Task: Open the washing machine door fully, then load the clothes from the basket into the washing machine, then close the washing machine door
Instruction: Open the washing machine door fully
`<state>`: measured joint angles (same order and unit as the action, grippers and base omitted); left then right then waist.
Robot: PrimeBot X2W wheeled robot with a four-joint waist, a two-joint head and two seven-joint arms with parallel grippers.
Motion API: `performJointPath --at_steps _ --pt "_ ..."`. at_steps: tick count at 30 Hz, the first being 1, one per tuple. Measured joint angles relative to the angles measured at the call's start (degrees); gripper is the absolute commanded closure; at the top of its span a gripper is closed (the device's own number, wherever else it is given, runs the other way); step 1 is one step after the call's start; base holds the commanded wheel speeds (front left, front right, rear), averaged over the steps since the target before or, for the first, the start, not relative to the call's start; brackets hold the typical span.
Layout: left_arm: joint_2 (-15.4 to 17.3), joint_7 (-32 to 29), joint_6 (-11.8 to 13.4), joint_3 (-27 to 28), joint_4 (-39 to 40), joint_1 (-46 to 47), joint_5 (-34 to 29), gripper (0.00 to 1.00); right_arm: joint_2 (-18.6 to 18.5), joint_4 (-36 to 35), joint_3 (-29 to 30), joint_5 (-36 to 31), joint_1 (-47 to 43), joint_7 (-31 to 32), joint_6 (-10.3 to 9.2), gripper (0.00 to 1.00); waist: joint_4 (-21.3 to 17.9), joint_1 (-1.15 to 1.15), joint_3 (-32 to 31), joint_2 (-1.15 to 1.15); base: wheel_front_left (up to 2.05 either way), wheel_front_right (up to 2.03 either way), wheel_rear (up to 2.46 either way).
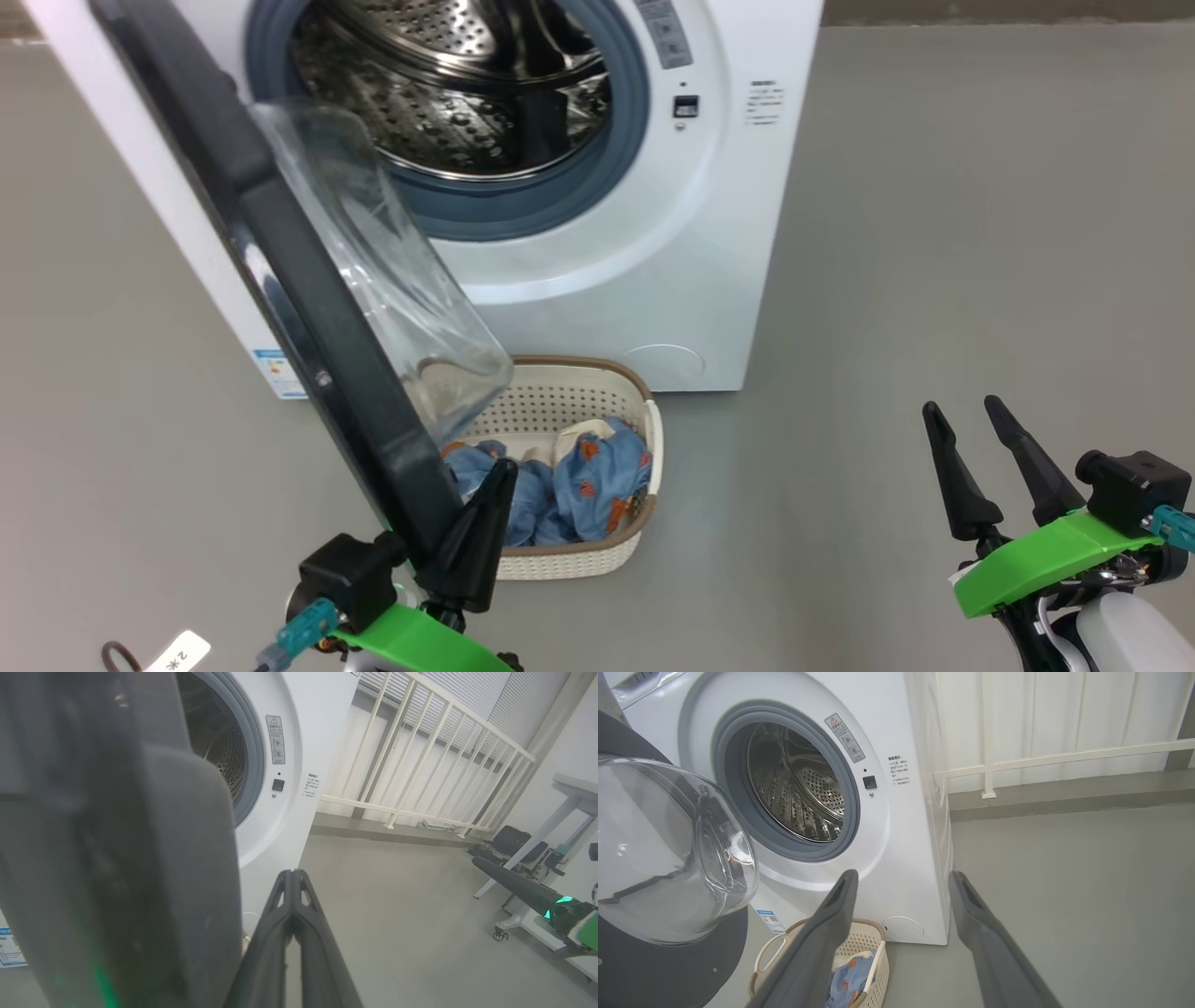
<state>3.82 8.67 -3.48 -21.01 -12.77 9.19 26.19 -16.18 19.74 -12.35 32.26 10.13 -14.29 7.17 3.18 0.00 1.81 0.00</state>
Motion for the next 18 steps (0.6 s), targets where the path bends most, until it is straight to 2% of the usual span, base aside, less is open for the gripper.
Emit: performJointPath --at_steps 12,18 --pt "0.96 -0.1 0.11 0.1 0.12 -0.96 0.52 1.0 0.59 0.0 0.88 0.01 -0.1 0.0 0.0 0.0 6.49 0.0 -0.6 0.0 0.0 0.0 0.0" --pt "1.98 -0.42 1.13 0.78 0.12 -1.2 0.92 1.0 0.86 0.0 1.12 0.0 -0.12 0.0 0.0 0.0 9.53 0.0 -0.86 0.0 0.0 0.0 0.0"
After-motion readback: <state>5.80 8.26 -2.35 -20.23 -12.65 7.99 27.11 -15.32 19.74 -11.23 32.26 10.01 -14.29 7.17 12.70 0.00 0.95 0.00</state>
